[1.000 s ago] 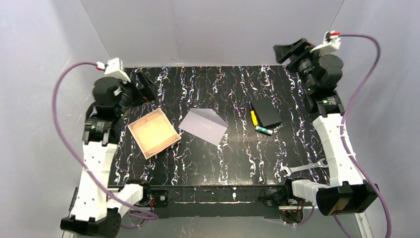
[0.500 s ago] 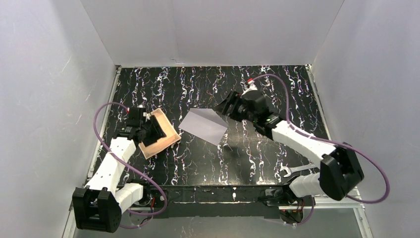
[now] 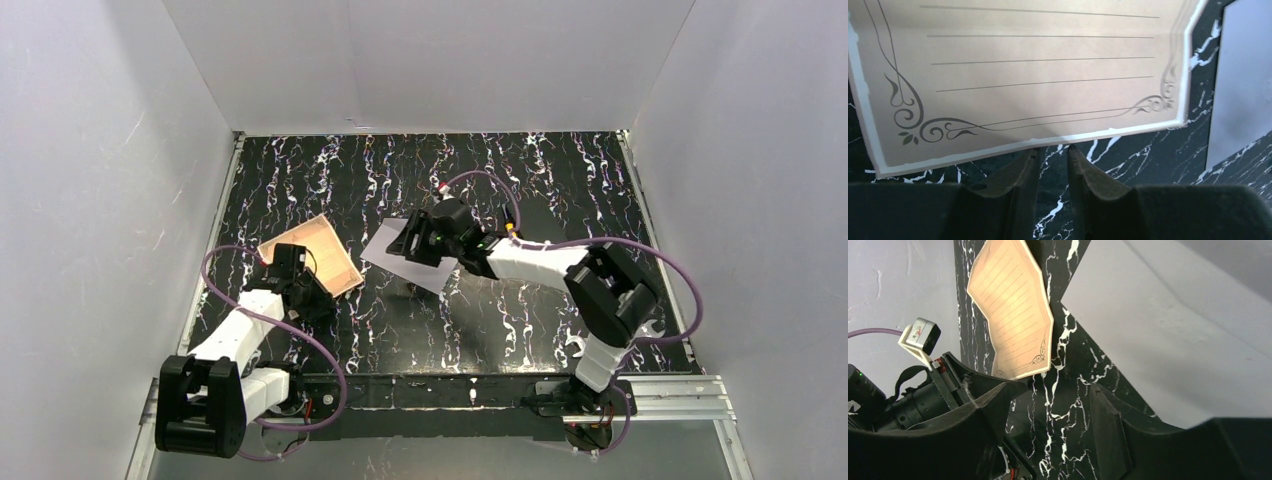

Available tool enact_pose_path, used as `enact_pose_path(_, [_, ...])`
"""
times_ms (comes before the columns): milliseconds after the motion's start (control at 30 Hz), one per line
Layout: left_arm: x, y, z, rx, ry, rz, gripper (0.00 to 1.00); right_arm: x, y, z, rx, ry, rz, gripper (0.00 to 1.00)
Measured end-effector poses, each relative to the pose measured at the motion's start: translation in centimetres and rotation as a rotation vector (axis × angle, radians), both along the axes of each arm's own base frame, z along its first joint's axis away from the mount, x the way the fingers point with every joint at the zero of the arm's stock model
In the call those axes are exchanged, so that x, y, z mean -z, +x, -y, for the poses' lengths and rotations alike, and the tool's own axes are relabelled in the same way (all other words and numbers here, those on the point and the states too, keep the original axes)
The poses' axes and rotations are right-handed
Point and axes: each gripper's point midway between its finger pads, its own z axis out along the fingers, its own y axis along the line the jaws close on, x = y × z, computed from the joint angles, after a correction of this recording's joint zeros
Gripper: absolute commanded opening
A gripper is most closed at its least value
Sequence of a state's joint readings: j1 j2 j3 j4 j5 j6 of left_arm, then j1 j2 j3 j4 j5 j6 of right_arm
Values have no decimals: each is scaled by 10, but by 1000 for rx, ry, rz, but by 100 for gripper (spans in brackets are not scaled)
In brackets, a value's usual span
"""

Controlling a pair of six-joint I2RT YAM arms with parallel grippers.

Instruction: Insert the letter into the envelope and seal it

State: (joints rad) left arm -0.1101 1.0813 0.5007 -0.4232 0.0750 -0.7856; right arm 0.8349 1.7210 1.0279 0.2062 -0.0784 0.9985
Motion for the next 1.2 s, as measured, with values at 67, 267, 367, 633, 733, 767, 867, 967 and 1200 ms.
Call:
enact_pose_path(67, [7,-2,-1,-13,-1,-11,21,5,-5,-11,-14,1,-17,70])
enact_pose_path(267, [10,6,7,-37,-52,1,17,42,-23,-47,-91,-20,-95,69])
enact_pose_path(367, [9,8,12,-24,-77,0,18,60,-32,-58,-126,-30,-128,71])
enact_pose_path(633, [-28,0,24,63,-143,121,15,55,-26,-86,-128,62,-169,72])
enact_pose_path(733, [-54,1,24,83,-143,218,16,56,-21,-100,-115,115,-207,70])
enact_pose_path(767, [-61,1,23,87,-138,240,16,59,-20,-103,-112,120,-220,69])
enact_pose_path(867, [-74,3,16,79,-94,261,16,66,-17,-112,-99,130,-262,65])
enact_pose_path(967, [-78,9,4,55,-21,208,14,66,-16,-117,-90,117,-272,53])
enact_pose_path(1200, [-80,17,-9,56,59,117,19,77,-16,-121,-74,101,-311,34])
